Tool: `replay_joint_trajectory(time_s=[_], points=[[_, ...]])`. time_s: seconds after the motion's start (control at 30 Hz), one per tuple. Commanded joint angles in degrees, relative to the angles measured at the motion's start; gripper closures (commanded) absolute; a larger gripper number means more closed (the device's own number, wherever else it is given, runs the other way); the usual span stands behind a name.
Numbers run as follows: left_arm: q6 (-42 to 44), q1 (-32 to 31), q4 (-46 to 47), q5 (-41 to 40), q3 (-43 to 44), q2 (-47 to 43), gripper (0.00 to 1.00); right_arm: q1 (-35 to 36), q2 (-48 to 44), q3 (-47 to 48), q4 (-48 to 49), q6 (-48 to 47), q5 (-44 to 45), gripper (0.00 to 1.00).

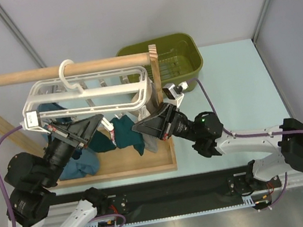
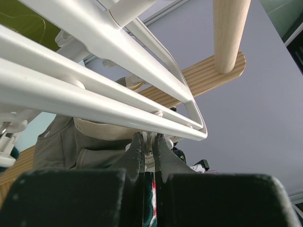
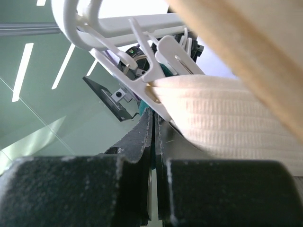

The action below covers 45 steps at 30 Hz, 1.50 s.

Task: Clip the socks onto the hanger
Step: Clamp the sock onto the hanger.

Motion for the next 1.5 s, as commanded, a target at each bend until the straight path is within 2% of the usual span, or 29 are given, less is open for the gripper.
replay_joint_trajectory(time_s=[0.0, 0.2, 0.63, 0.77, 1.33, 1.47], points=[[-0.8, -0.2, 0.1, 1.8, -0.3, 0.5, 1.00, 0.0, 1.0, 2.4, 4.4, 0.1, 1.5, 1.00], [-1.0, -0.2, 0.7, 1.5, -0.5, -0.2, 1.00, 0.6, 0.7, 1.0, 4.9, -1.0, 2.1, 1.00], [-1.7, -0.2, 1.7, 1.9, -0.7, -0.6, 1.00, 6.5, -1.3, -0.1, 1.8, -11.0, 9.8, 1.00], [-2.0, -0.2, 2.1, 2.0, -1.1, -0.8, 1.00, 7.4, -0.9, -0.7, 3.7, -12.0, 11.1, 1.00], [-1.7, -0.2, 3.0, 3.3, -1.6, -0.5, 1.00, 6.8, 1.9, 0.6, 7.8, -9.8, 10.9, 1.00], [-1.5, -0.2, 3.4, 3.2, -2.1, -0.7, 0.94, 6.5, 2.7, 0.8, 9.4, -8.6, 11.0, 1.00]])
